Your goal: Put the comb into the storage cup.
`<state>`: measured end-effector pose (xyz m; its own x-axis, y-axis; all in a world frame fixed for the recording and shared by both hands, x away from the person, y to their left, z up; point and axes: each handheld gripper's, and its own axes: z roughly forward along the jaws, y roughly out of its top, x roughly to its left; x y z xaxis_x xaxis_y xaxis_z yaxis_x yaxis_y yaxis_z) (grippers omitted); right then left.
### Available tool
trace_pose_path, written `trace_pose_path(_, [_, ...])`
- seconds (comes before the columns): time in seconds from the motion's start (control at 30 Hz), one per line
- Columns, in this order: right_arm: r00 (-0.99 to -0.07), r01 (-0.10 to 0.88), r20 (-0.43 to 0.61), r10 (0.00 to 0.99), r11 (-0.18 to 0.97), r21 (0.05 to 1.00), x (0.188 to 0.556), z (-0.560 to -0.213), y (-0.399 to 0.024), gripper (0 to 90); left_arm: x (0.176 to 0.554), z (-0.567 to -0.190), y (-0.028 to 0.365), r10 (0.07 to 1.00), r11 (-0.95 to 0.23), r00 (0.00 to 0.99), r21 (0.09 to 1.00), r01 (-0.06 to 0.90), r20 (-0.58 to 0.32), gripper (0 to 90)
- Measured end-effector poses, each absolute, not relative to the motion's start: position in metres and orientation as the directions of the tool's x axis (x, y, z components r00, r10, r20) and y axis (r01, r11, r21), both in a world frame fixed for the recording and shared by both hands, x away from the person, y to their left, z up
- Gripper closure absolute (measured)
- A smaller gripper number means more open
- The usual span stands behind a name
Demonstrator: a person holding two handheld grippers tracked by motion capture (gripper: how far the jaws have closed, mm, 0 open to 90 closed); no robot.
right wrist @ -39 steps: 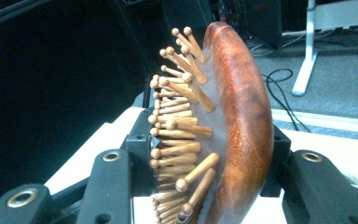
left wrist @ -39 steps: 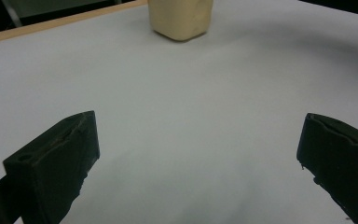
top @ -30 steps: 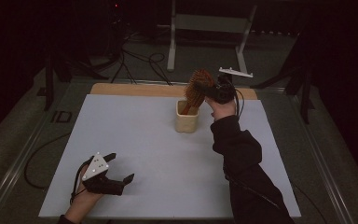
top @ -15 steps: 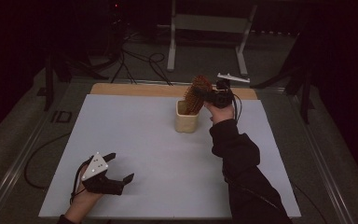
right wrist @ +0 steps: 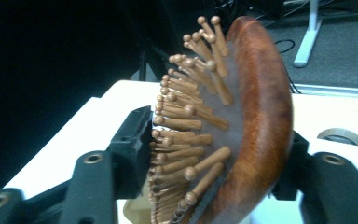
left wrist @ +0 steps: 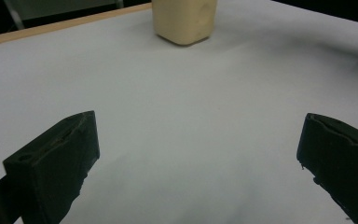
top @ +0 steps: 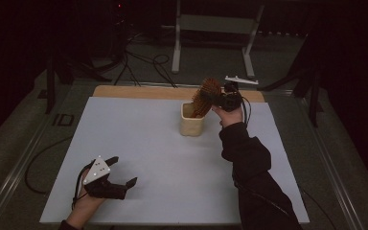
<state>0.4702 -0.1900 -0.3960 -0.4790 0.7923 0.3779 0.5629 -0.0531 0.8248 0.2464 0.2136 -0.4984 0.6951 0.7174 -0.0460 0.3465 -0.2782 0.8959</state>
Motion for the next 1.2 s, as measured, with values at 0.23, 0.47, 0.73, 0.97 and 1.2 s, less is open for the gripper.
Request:
trace_pose_path(0.23, [-0.518,0.563,0.373,0.769,-0.022,0.826,0.469,-0.397,-0.195,13.8,0.247,-0.498,0.215,0.723,-0.279,0.690,0.896,0.345,-0.040,0.0])
trace_pose_path(0.47, [-0.542,0.544,0.352,0.763,-0.001,0.839,0.468,-0.395,-0.206,9.7,0.246,-0.498,0.215,0.719,-0.281,0.694,0.896,0.344,-0.041,0.0])
trace_pose_path(0.73, [-0.547,0.500,0.262,0.795,0.059,0.864,0.458,-0.391,-0.216,9.6,0.245,-0.497,0.215,0.723,-0.284,0.690,0.896,0.342,-0.034,0.0])
trace_pose_path(0.97, [-0.563,0.481,0.221,0.796,0.099,0.871,0.443,-0.389,-0.224,9.6,0.244,-0.495,0.215,0.722,-0.280,0.691,0.898,0.339,-0.035,0.0])
trace_pose_path(1.2, [-0.583,0.467,0.183,0.792,0.142,0.873,0.425,-0.391,-0.229,9.6,0.244,-0.495,0.215,0.720,-0.281,0.693,0.899,0.335,-0.034,0.0])
